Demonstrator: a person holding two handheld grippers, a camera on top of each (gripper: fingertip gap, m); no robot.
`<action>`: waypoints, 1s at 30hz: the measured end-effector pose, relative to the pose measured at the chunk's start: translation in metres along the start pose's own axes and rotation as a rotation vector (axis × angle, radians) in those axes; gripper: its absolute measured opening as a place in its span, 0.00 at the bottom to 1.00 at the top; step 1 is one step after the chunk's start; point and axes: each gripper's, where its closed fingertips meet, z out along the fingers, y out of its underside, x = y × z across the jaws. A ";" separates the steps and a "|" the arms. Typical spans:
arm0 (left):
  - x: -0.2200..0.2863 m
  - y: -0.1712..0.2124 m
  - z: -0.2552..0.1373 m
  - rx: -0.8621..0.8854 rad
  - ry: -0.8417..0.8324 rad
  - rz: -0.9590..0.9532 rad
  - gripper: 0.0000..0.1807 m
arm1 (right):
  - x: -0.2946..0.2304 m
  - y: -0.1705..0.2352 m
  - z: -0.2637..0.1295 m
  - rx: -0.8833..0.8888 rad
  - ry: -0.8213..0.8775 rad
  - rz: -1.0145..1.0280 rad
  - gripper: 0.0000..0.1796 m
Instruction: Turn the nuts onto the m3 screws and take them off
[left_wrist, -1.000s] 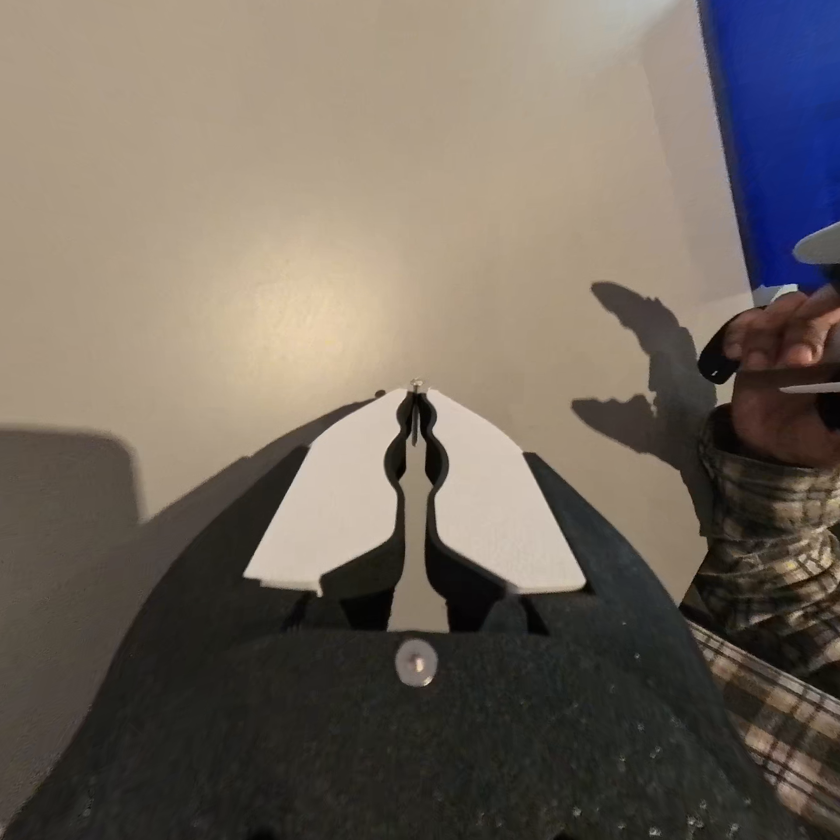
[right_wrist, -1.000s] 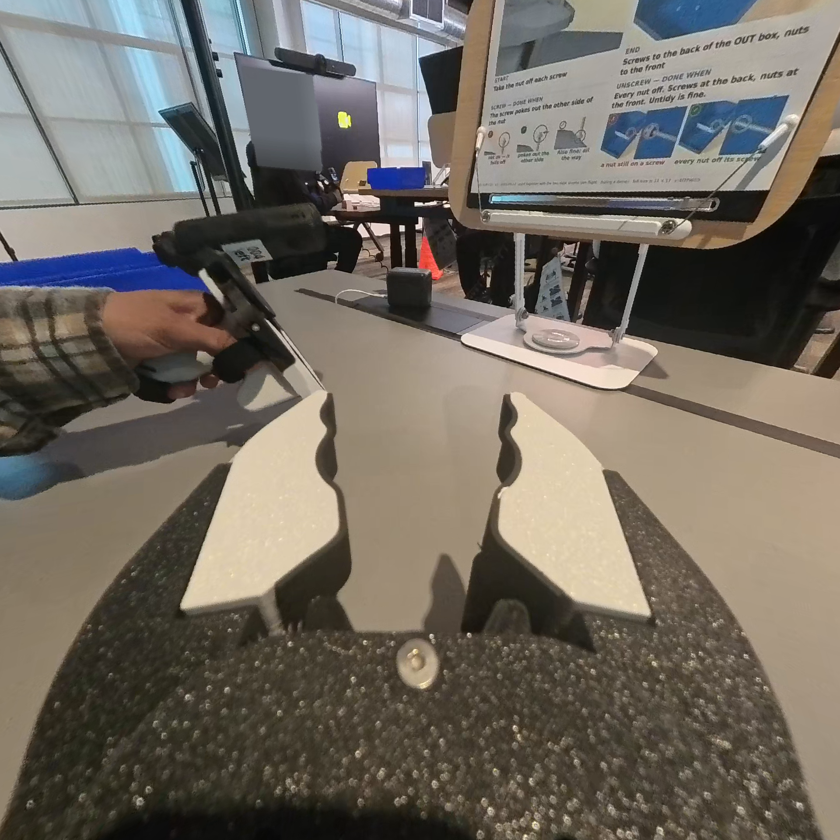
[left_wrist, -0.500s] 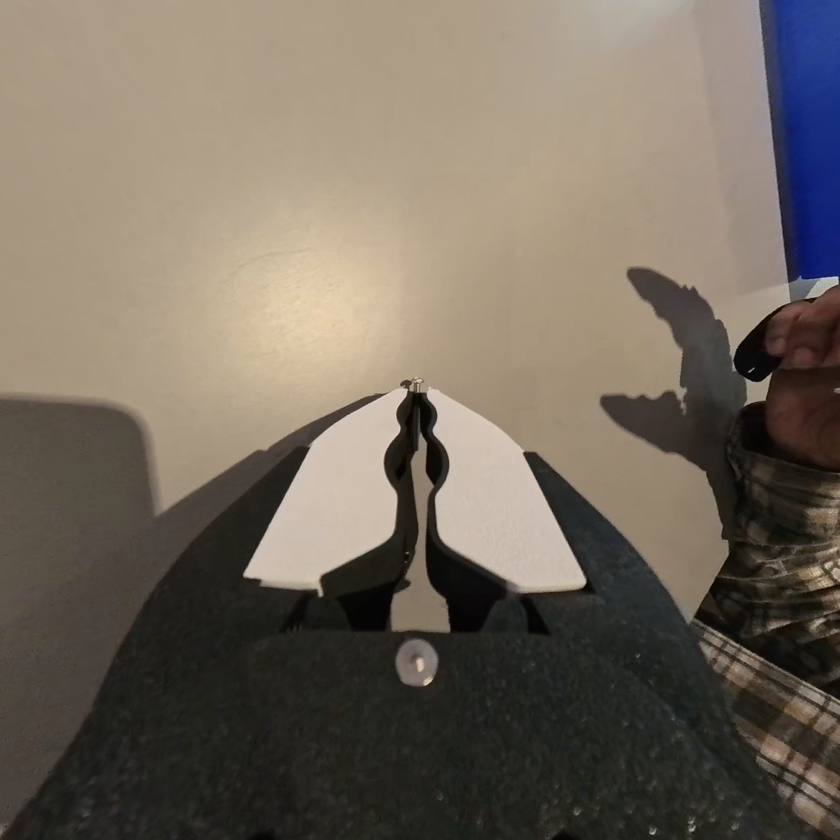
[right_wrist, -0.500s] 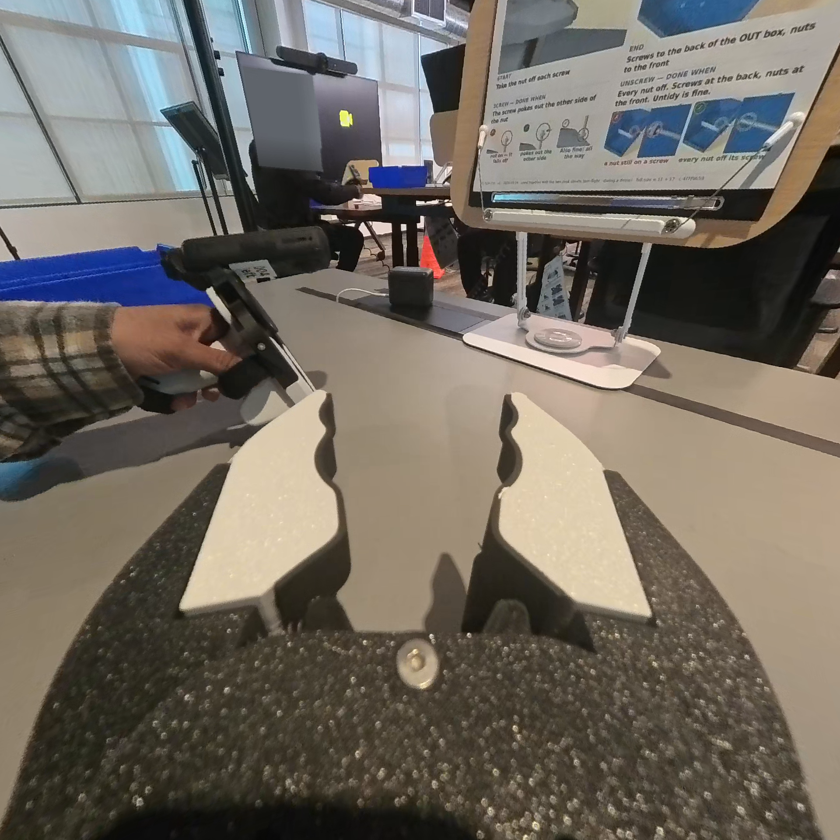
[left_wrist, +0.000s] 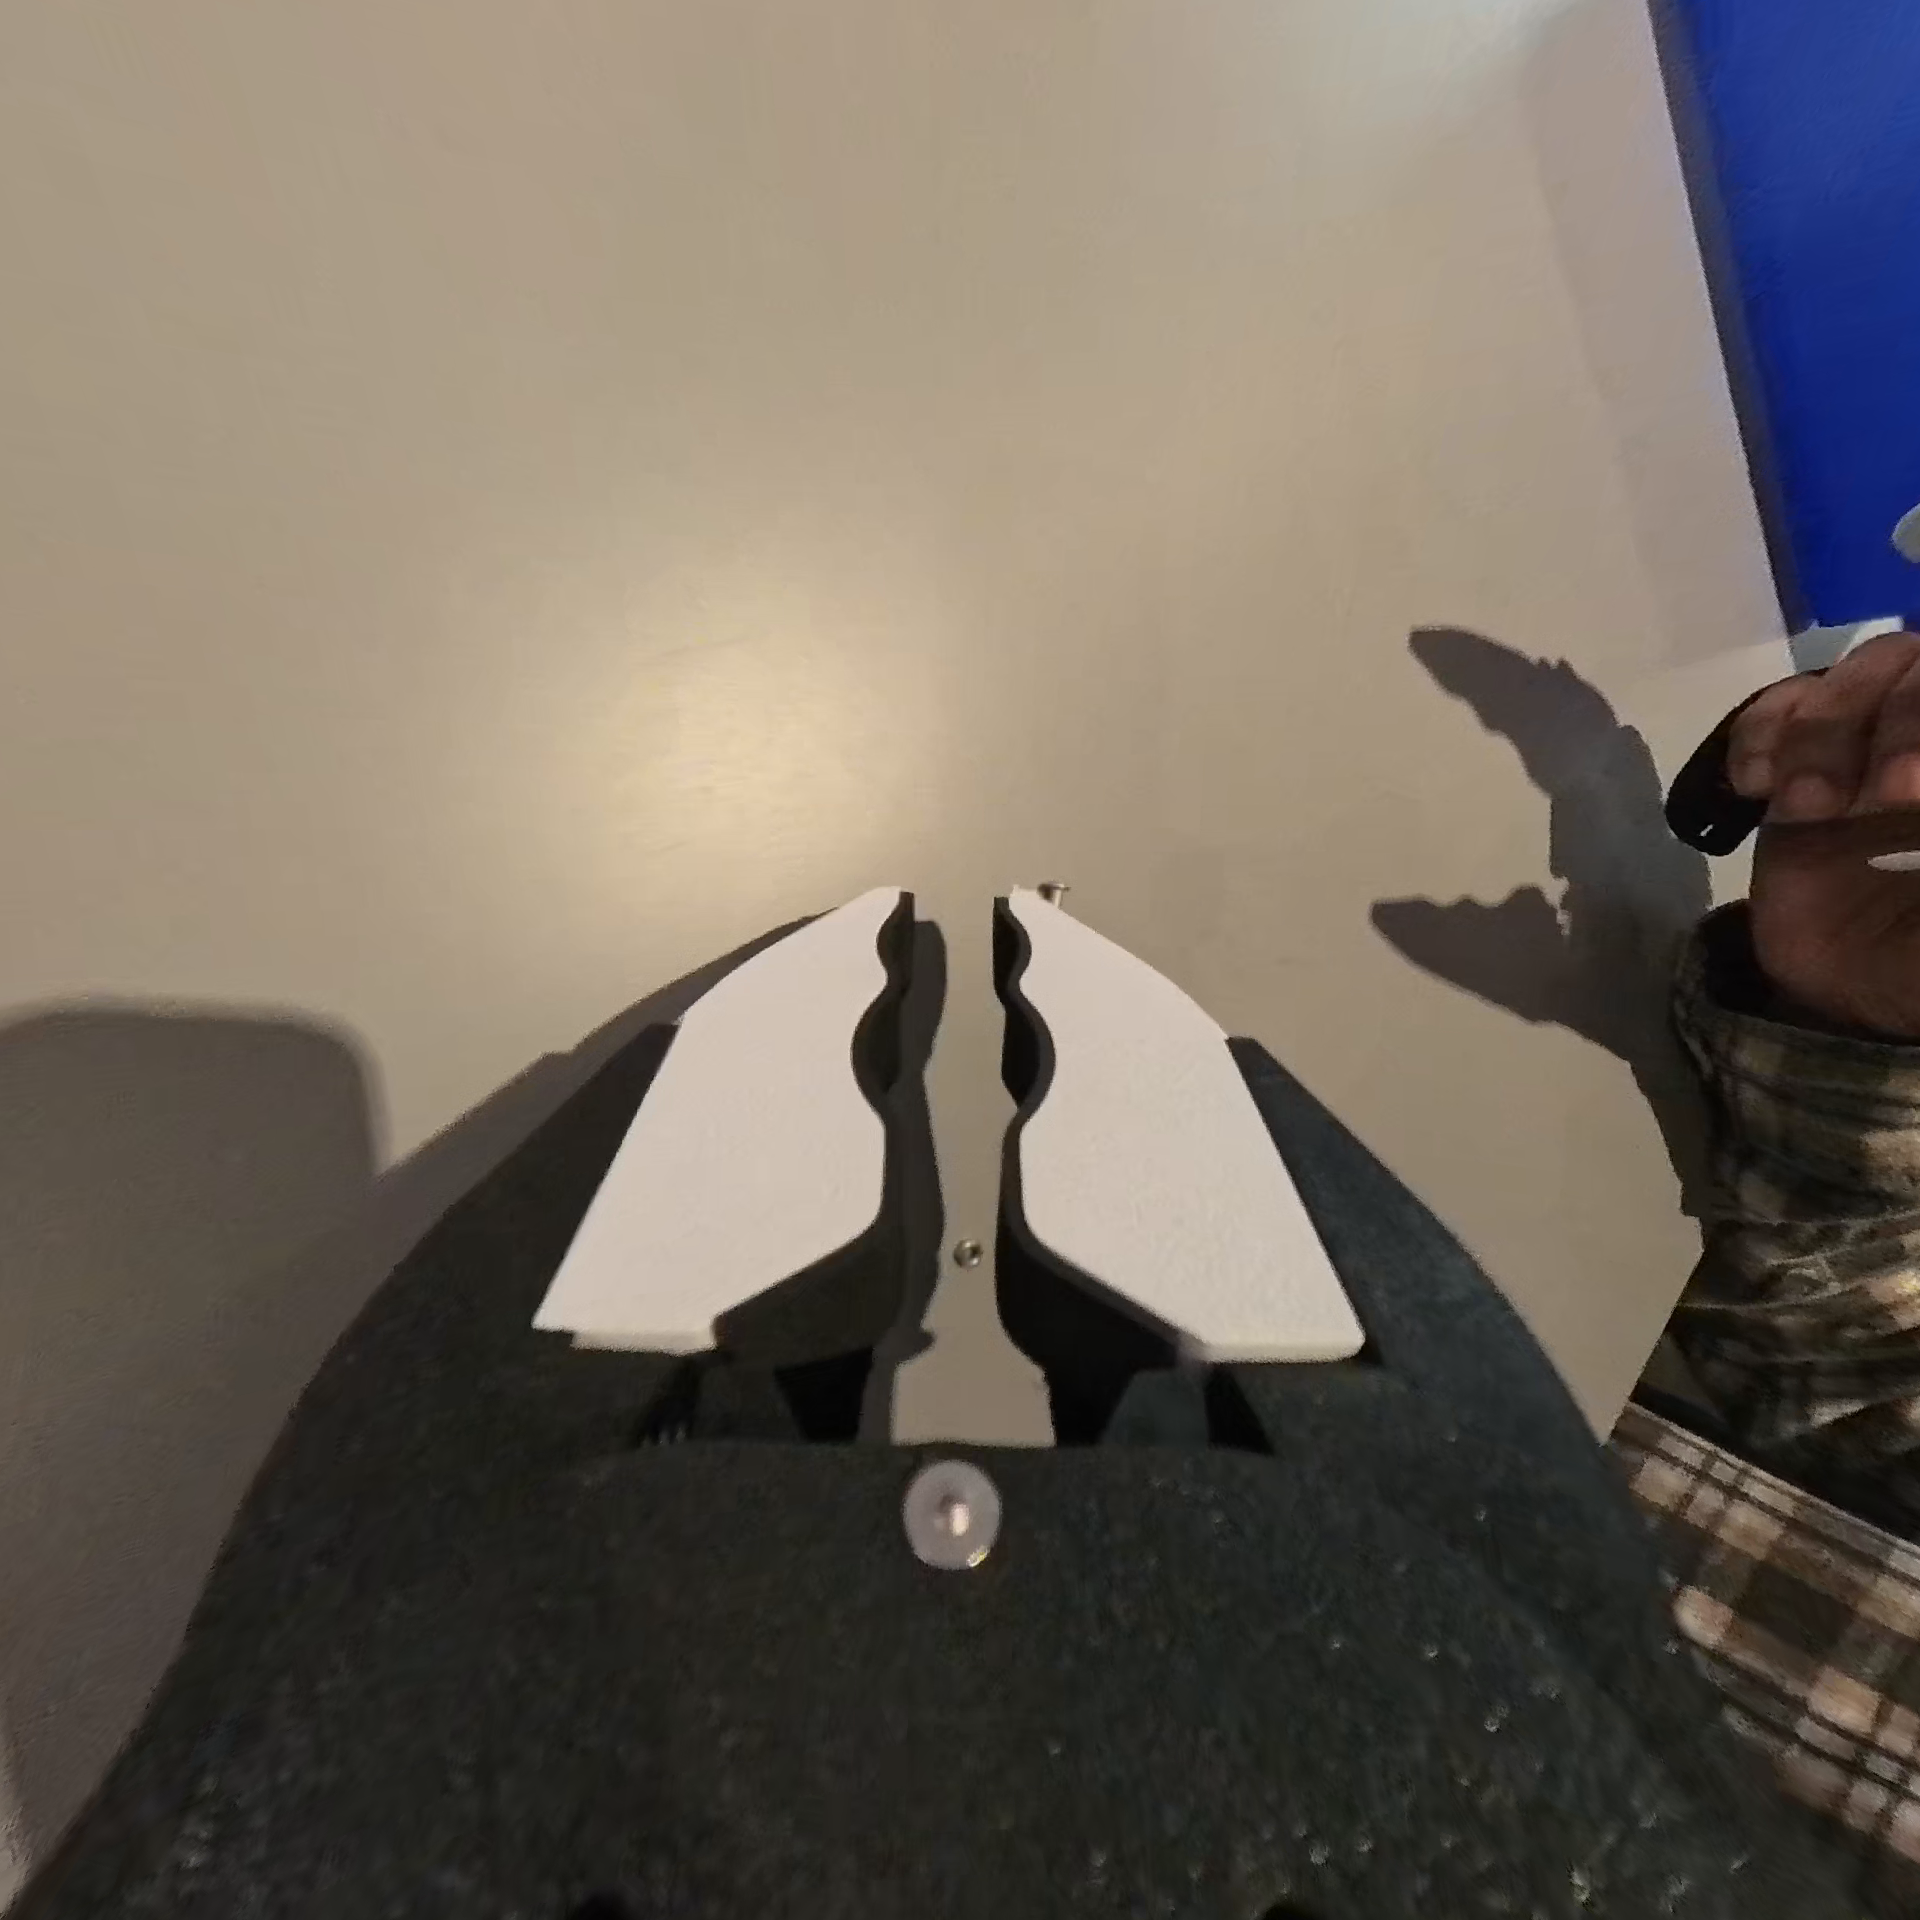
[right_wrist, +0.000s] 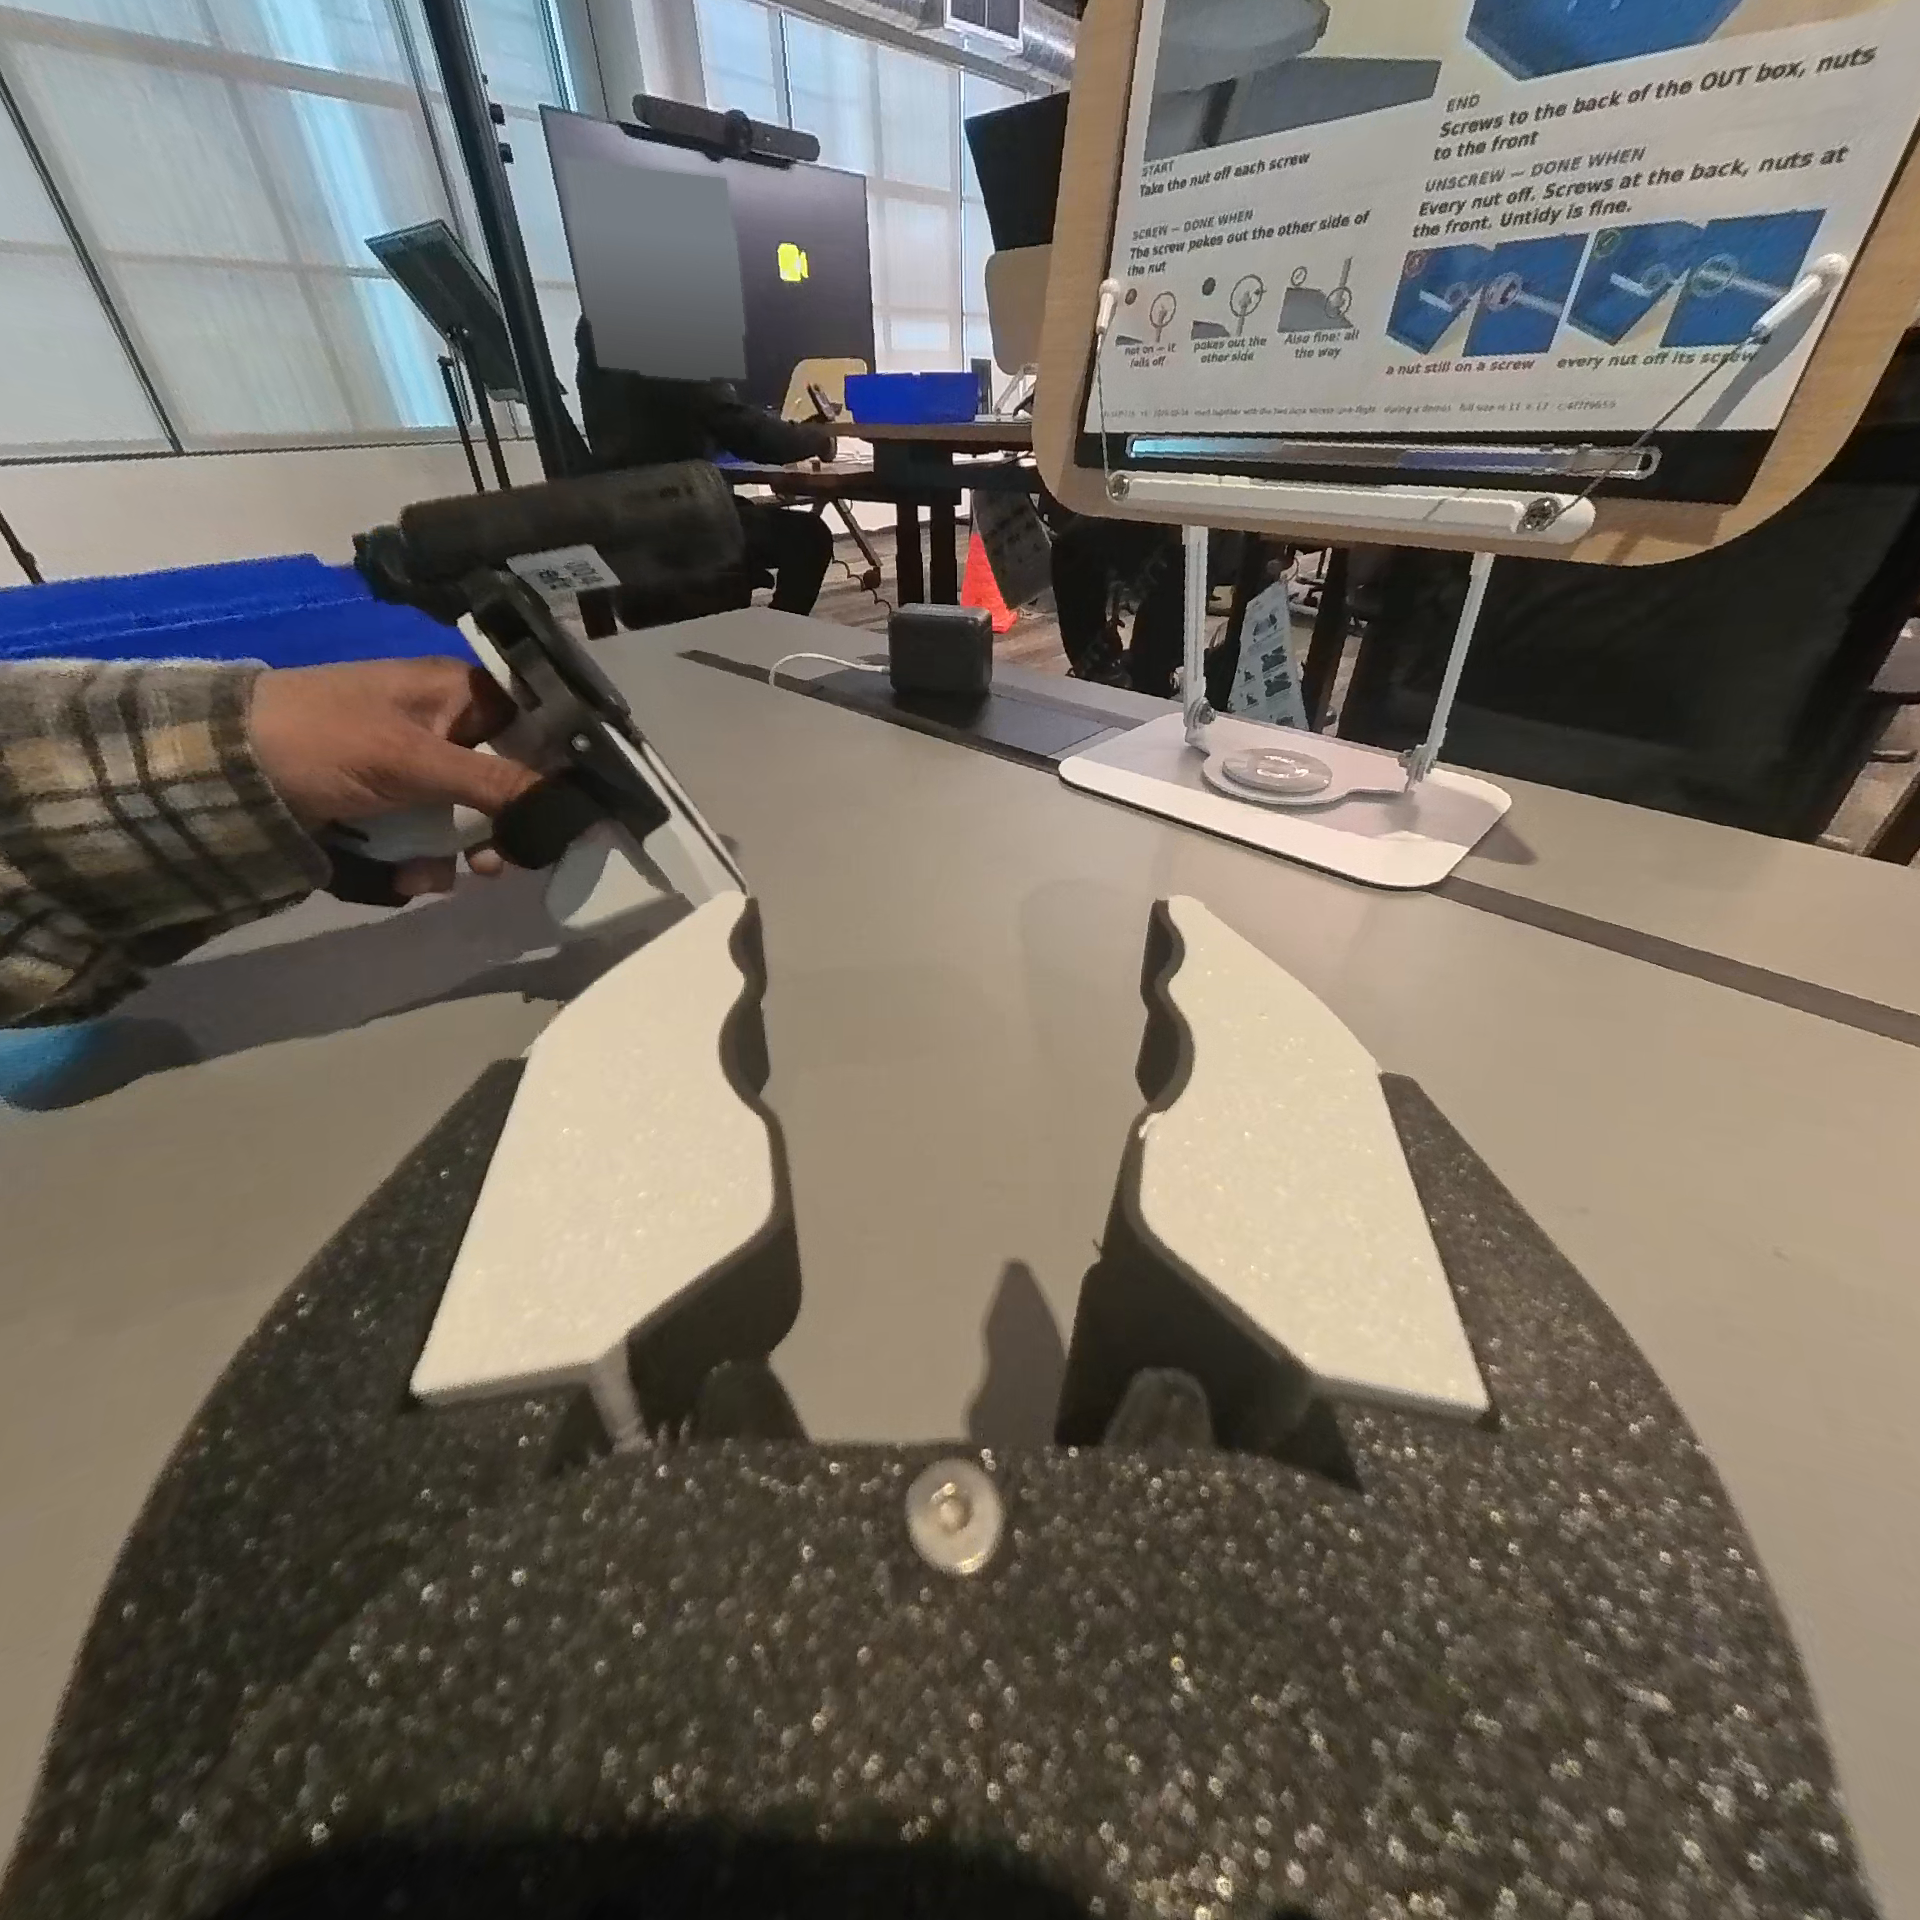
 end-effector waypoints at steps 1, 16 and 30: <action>-0.001 -0.001 -0.002 0.006 -0.002 0.006 0.08 | 0.000 0.000 0.000 -0.001 0.000 -0.001 0.39; 0.006 -0.006 -0.080 0.211 0.094 0.170 0.12 | -0.010 0.006 0.005 -0.042 -0.049 -0.031 0.38; -0.004 0.030 -0.117 0.485 0.229 0.436 0.14 | -0.057 0.057 0.045 -0.402 -0.386 -0.157 0.36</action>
